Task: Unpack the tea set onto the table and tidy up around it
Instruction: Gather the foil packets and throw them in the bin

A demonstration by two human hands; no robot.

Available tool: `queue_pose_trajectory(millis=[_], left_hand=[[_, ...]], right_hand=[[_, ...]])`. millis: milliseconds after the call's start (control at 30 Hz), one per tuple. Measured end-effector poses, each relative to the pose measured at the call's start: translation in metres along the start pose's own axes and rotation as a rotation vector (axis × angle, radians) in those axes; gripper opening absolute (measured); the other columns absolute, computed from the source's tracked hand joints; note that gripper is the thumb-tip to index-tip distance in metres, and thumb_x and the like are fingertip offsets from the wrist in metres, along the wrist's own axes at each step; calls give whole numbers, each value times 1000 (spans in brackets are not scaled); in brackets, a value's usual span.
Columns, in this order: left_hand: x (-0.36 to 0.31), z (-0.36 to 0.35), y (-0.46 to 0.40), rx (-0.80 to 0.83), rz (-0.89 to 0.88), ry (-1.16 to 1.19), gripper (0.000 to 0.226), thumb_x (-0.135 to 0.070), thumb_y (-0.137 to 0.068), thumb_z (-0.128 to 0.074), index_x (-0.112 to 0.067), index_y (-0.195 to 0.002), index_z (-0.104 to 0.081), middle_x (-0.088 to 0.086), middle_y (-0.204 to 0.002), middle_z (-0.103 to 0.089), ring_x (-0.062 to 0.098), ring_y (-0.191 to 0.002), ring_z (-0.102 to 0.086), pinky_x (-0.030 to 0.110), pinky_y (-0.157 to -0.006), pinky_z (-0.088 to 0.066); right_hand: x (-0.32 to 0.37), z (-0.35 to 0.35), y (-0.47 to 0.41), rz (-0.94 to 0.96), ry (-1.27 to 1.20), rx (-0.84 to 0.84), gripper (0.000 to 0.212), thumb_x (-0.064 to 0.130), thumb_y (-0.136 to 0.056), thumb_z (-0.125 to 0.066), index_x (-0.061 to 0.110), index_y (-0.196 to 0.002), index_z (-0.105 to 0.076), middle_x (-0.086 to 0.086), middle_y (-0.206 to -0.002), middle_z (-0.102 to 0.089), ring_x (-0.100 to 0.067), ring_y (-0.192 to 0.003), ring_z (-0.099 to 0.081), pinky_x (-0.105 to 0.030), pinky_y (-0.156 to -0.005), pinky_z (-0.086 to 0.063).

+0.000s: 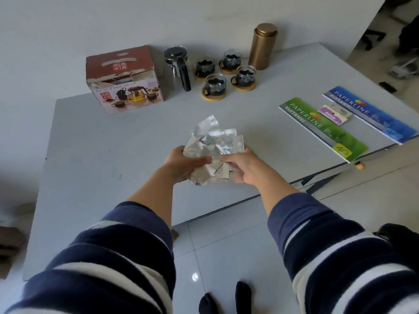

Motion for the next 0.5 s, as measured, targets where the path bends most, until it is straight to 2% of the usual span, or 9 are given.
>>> queue_pose_trajectory(millis=[33, 100, 200, 300, 367, 433, 500], left_hand=[[-13, -17, 3, 45, -27, 2, 57, -24, -69, -86, -9, -117, -60, 7, -96, -69, 18, -71, -66, 24, -46, -52], [-32, -44, 5, 99, -92, -12, 52, -22, -72, -84, -10, -116, -60, 7, -99, -68, 16, -76, -66, 28, -57, -55], [-64, -107, 12, 194, -174, -88, 53, -24, -71, -84, -11, -116, -60, 6, -101, -69, 18, -81, -68, 31, -66, -57], [-89, -180, 23, 253, -228, -197, 60, -29, -67, -86, -11, -117, -58, 7, -102, -68, 25, -89, -68, 40, -80, -58], [-102, -233, 34, 295, -254, -246, 60, -32, -66, -84, -12, -116, -56, 7, -103, -67, 27, -92, -67, 43, -83, -58], [-111, -290, 47, 354, -275, -274, 56, -32, -68, -78, -11, -115, -56, 8, -103, -68, 27, -92, -68, 43, -83, -58], [-119, -346, 60, 396, -293, -291, 46, -27, -70, -72, -13, -111, -55, 8, -102, -68, 26, -91, -67, 40, -81, -58]], right_hand=[[3, 18, 7, 6, -7, -31, 35, 3, -76, -74, 24, -99, -57, 0, -85, -69, -19, -81, -66, -52, -83, -53], [8, 47, 18, 8, -43, -88, 35, 4, -80, -69, 21, -107, -55, -1, -83, -65, -16, -77, -63, -43, -74, -54], [13, 112, 49, 33, -99, -234, 16, 3, -87, -58, 18, -89, -53, -1, -75, -58, -12, -68, -55, -27, -61, -40], [7, 180, 75, 21, -115, -364, 11, 5, -85, -54, 16, -83, -51, -2, -72, -50, -15, -66, -46, -25, -62, -37], [-3, 229, 96, 7, -177, -449, 13, 3, -86, -53, 15, -82, -50, -1, -65, -46, -12, -56, -42, -21, -50, -36], [-13, 278, 120, 18, -251, -526, 17, -1, -85, -54, 13, -95, -53, -3, -65, -51, -14, -55, -49, -19, -44, -43], [-27, 328, 142, 28, -327, -587, 28, -2, -85, -56, 14, -109, -55, -7, -71, -60, -21, -61, -60, -29, -51, -55]])
Point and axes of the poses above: each hand's wrist, its own y-axis away from the middle knuckle, its own z-axis out of the back of the hand, x = y × z, the point moved 8 cm from there along -y, towards the middle knuckle
